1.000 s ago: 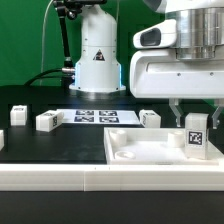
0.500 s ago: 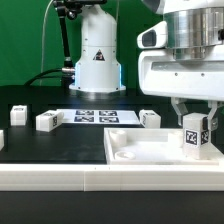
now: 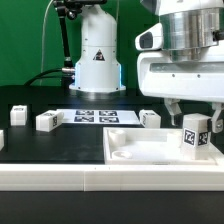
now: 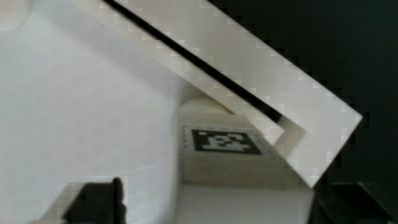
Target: Assemble one leg
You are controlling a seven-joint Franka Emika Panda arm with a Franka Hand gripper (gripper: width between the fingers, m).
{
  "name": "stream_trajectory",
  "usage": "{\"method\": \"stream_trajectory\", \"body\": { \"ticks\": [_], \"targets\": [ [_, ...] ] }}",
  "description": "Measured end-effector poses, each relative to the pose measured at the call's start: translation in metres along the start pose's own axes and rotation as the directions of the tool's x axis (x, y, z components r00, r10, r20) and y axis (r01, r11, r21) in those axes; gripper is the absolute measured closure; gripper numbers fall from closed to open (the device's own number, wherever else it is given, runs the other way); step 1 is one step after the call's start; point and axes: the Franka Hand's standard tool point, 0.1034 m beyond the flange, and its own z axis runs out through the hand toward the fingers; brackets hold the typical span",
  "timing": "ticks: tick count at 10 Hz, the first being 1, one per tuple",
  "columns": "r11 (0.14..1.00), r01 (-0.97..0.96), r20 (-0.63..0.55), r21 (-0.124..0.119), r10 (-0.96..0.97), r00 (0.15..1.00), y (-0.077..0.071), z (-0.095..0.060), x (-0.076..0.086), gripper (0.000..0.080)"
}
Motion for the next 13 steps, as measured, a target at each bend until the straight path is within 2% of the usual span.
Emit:
{"method": "stream_trajectory", "body": {
  "ticks": [1, 2, 3, 4, 6, 8, 9, 11, 13],
  "targets": [
    [0.999, 0.054, 0.001, 0.0, -0.054, 0.999, -0.001, -0.001, 0.0, 0.0188],
    [0.979, 0.205, 0.002, -0.003, -0.205, 0.979, -0.003, -0.002, 0.0, 0.0161],
    [0.951, 0.309, 0.008, -0.008, -0.309, 0.951, -0.004, -0.003, 0.0, 0.0161],
    [0.883, 0.469, 0.016, -0.015, -0.469, 0.883, -0.007, -0.005, 0.001, 0.0152],
    [0.791, 0.611, 0.032, -0.02, -0.611, 0.791, -0.012, -0.006, 0.001, 0.0151],
    [0.632, 0.775, 0.043, -0.033, -0.773, 0.632, -0.013, -0.004, 0.002, 0.0151],
    [0.585, 0.811, 0.047, -0.031, -0.809, 0.585, -0.012, -0.003, 0.002, 0.0151],
    [0.403, 0.913, 0.056, -0.055, -0.912, 0.406, -0.01, -0.002, 0.002, 0.0151],
    [0.309, 0.949, 0.046, -0.062, -0.949, 0.312, -0.007, 0.002, 0.001, 0.0151]
  ]
}}
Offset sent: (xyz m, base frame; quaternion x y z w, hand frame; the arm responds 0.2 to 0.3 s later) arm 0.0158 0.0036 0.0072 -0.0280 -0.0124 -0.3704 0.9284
